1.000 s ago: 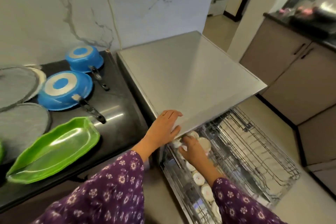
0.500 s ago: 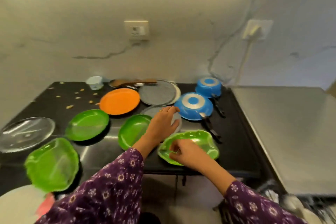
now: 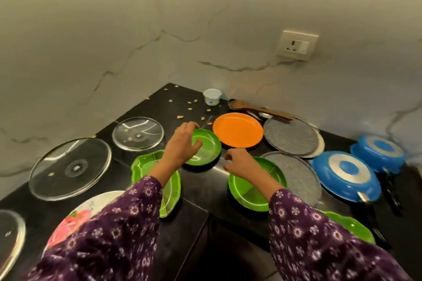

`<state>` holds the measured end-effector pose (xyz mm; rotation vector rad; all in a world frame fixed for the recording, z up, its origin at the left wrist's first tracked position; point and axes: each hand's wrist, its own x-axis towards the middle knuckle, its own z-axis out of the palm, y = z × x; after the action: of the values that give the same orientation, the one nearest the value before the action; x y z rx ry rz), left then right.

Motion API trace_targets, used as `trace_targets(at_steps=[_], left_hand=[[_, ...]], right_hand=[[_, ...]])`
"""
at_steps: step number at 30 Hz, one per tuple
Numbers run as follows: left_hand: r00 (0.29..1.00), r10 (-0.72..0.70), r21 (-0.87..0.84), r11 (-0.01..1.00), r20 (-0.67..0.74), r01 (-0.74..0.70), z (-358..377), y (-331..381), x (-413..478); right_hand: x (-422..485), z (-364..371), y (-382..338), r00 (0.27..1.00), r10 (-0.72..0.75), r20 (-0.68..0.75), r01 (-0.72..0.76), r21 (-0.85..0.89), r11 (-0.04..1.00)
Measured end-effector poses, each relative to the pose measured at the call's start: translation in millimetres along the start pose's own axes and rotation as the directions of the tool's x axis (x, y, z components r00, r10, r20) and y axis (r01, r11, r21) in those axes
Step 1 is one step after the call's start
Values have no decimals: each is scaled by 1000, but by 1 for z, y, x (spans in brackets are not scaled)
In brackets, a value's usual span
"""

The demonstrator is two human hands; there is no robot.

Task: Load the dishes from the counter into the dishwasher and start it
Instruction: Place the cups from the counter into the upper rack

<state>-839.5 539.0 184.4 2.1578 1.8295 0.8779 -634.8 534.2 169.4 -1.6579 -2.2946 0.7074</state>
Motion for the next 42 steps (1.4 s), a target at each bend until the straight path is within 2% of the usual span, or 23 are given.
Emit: trace_targets(at_steps=[6, 11, 13, 16, 23, 30, 36, 42], left_hand=[[994, -105, 38, 994, 1, 105, -5, -38, 37], [987, -161, 46, 986, 15, 160, 8, -42, 90], [984, -172, 36, 985, 43, 171, 21, -39, 115], [979, -188, 36, 982, 85, 185, 45, -35, 156], [939, -297, 74, 955, 175, 288, 115, -42, 235], [898, -424, 2, 904, 119, 427, 161, -67, 298], [880, -462, 5, 886, 113, 464, 183, -91, 336], [879, -472, -54, 878, 70, 476, 192, -95, 345]], right_hand=[[78, 5, 24, 991, 33, 132, -11, -164, 986], [110, 3, 48, 934, -8, 356, 155, -388, 909], [117, 5, 55, 908, -26, 418, 220, -422, 879], [127, 7, 62, 872, -73, 485, 310, -430, 848], [143, 19, 81, 843, -183, 505, 421, -409, 810], [144, 20, 87, 808, -252, 532, 500, -394, 771], [149, 22, 95, 726, -348, 594, 601, -300, 741], [151, 23, 97, 762, -344, 548, 550, -269, 790]])
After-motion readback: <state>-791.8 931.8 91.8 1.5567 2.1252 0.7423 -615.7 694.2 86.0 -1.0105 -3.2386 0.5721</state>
